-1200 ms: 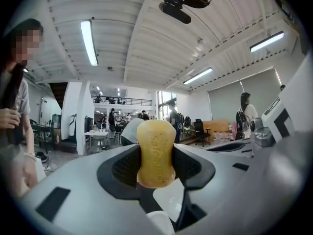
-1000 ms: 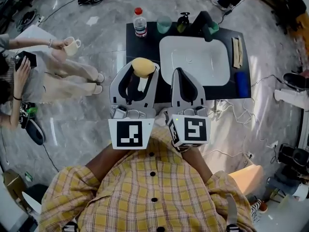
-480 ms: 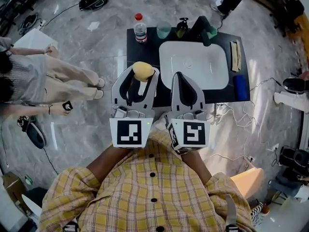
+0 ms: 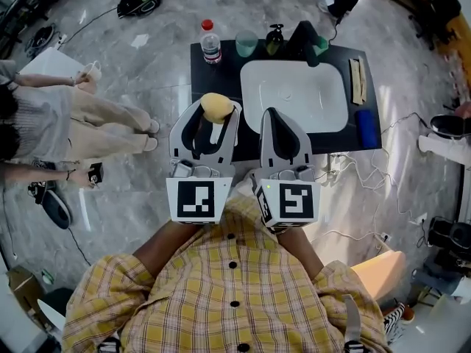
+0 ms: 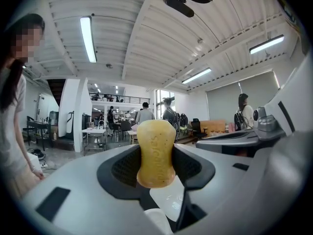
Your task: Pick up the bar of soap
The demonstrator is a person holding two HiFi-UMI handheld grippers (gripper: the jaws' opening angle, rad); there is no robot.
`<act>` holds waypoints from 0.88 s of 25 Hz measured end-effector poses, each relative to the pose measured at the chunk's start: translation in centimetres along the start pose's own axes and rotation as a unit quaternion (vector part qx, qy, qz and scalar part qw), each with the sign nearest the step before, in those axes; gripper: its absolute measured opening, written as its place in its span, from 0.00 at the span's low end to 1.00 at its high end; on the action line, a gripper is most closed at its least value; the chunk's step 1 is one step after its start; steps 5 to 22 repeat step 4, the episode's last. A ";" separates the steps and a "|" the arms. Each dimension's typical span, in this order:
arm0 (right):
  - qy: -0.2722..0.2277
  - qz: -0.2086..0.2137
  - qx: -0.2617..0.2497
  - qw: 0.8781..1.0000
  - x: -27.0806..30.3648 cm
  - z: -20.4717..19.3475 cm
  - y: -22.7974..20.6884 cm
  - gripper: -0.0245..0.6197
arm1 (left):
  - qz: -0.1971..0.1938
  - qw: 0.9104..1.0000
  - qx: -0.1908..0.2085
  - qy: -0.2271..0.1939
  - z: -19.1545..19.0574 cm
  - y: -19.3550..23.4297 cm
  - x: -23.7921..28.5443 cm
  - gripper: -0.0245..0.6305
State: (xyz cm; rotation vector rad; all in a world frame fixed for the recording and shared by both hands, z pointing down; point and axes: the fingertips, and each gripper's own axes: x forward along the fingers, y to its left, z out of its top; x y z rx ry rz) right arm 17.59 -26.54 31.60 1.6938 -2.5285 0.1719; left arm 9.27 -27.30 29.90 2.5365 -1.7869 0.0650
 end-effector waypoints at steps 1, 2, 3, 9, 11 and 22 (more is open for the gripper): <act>0.000 0.000 0.001 1.000 0.0 0.0 0.0 0.07 | 0.000 1.000 -0.001 0.000 0.0 0.0 0.0 0.34; -0.001 0.000 0.002 1.000 0.0 0.0 0.0 0.07 | 0.000 1.000 -0.002 0.001 0.0 0.0 0.0 0.34; -0.001 0.000 0.002 1.000 0.0 0.1 -0.1 0.07 | 0.000 1.000 -0.003 0.002 0.0 0.0 0.0 0.34; -0.001 0.000 0.003 1.000 0.0 0.1 -0.1 0.07 | 0.000 1.000 -0.005 0.003 -0.1 0.0 0.0 0.34; -0.001 0.000 0.003 1.000 0.0 0.1 -0.1 0.07 | 0.000 1.000 -0.005 0.003 -0.1 0.0 0.0 0.34; -0.001 0.000 0.003 1.000 0.0 0.1 -0.1 0.07 | 0.000 1.000 -0.005 0.003 -0.1 0.0 0.0 0.34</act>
